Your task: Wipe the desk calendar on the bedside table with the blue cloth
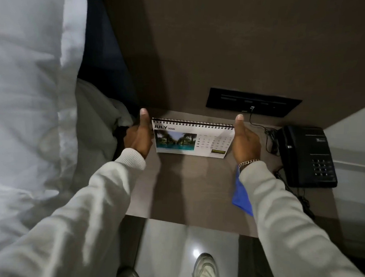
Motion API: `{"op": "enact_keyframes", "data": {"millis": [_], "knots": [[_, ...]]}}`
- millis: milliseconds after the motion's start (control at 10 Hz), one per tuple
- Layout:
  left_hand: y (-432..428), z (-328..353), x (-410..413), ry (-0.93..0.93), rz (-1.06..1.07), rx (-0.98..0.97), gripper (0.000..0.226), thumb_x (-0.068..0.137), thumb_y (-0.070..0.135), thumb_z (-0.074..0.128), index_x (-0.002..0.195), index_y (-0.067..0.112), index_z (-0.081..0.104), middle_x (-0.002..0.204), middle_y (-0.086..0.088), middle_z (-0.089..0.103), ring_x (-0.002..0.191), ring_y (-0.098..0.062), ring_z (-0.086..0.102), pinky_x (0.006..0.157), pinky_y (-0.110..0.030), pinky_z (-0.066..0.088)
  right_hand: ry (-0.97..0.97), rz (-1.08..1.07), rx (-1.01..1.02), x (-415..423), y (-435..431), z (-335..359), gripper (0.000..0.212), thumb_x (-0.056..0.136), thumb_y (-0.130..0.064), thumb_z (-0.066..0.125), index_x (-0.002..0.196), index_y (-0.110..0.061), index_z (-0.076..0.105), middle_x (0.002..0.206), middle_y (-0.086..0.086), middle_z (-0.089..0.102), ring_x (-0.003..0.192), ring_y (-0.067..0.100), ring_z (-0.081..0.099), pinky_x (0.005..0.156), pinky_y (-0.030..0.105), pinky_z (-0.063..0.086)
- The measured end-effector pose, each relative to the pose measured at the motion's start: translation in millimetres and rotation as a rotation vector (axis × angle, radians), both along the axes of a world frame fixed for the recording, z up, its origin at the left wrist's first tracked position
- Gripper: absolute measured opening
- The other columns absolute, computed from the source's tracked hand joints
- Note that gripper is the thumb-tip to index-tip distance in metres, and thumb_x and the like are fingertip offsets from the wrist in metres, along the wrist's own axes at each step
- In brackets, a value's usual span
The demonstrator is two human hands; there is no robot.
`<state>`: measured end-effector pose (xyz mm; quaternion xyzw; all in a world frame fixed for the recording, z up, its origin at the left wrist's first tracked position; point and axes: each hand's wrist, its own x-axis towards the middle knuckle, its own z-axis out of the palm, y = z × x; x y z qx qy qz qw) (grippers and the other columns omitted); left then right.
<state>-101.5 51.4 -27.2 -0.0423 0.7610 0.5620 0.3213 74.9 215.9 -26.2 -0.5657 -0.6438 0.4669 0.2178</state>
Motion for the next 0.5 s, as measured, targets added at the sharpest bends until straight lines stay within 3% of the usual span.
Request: {"op": "enact_keyframes", "data": {"millis": [100, 200, 300, 400, 500], "knots": [[16, 3, -10, -0.009, 0.001, 0.068, 0.081, 0.064, 0.086, 0.04, 0.084, 0.012, 0.068, 0.097, -0.01, 0.069, 0.089, -0.023, 0.064, 0.087, -0.037, 0.053, 0.031, -0.027, -0.038, -16, 12, -1, 0.065, 0.088, -0.068, 0.038, 0.064, -0.01, 0.058, 0.07, 0.0, 0.065, 0.073, 0.022, 0.061, 0.064, 0.028, 0.047], [33, -1, -25, -0.017, -0.022, 0.173, 0.063, 0.088, 0.068, 0.037, 0.084, 0.012, 0.066, 0.096, -0.009, 0.066, 0.084, -0.02, 0.061, 0.071, -0.03, 0.049, 0.078, -0.008, -0.093, -30, 25, -4, 0.071, 0.082, -0.074, 0.039, 0.082, -0.009, 0.068, 0.095, 0.01, 0.073, 0.093, 0.03, 0.066, 0.09, 0.046, 0.054], [44, -3, -39, -0.02, -0.076, 0.239, 0.063, 0.093, 0.062, 0.032, 0.105, 0.009, 0.064, 0.104, -0.008, 0.068, 0.089, -0.017, 0.065, 0.07, -0.029, 0.05, 0.125, 0.047, -0.074, -40, 32, -10, 0.06, 0.081, -0.074, 0.039, 0.084, -0.023, 0.07, 0.099, 0.002, 0.073, 0.097, 0.024, 0.067, 0.094, 0.047, 0.053], [49, -3, -46, -0.006, -0.086, 0.231, 0.066, 0.092, 0.064, 0.033, 0.112, 0.009, 0.064, 0.106, -0.007, 0.071, 0.094, -0.017, 0.067, 0.075, -0.035, 0.052, 0.16, 0.035, -0.077, -45, 33, -14, 0.052, 0.082, -0.069, 0.043, 0.078, -0.024, 0.066, 0.095, 0.0, 0.074, 0.093, 0.022, 0.067, 0.091, 0.049, 0.054], [47, -5, -49, 0.018, -0.086, 0.234, 0.061, 0.091, 0.064, 0.035, 0.107, 0.014, 0.066, 0.105, -0.003, 0.071, 0.094, -0.015, 0.067, 0.072, -0.035, 0.052, 0.178, 0.013, -0.089, -47, 29, -11, 0.048, 0.086, -0.064, 0.044, 0.108, -0.028, 0.066, 0.12, 0.002, 0.068, 0.112, 0.023, 0.061, 0.102, 0.045, 0.047]]}}
